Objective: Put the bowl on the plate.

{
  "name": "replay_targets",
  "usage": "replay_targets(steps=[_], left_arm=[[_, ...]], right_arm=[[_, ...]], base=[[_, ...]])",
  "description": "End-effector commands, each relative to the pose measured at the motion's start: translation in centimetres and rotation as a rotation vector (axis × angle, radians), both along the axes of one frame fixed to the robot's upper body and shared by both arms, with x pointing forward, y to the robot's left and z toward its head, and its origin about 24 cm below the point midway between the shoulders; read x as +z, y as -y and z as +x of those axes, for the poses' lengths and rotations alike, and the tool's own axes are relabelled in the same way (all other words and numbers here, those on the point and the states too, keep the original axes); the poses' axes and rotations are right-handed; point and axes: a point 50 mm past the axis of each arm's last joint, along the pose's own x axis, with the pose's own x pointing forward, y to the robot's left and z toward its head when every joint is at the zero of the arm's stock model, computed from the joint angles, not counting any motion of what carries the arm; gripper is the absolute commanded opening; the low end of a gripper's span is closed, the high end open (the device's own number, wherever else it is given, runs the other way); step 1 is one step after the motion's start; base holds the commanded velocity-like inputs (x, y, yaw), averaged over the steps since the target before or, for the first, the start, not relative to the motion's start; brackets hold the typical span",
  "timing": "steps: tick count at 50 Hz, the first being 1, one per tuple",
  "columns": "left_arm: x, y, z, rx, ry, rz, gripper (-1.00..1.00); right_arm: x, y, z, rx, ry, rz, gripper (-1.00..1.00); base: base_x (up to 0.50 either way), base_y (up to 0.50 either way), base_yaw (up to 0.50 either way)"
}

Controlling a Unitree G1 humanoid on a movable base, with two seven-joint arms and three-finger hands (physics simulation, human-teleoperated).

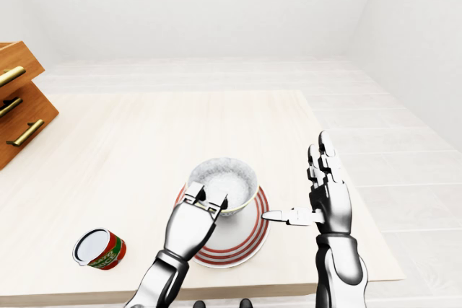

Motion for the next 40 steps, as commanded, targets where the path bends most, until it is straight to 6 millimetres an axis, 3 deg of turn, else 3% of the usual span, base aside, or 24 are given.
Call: replay_targets(steps=[1,40], left_arm=[[0.4,-0.4,1.0,0.036,0.03,-0.022,-1.0],[-1.4,-0.9,1.1,0.067,0.022,-0.007,-1.0]], right_arm=[[0.2,0.0,-0.1,-0.001,0.003,-0.003,1.0],[0.0,0.1,0.1,-0.003,0.0,0.0,1.0]], base=[[0.0,0.0,0.0],[0.0,0.0,0.0]])
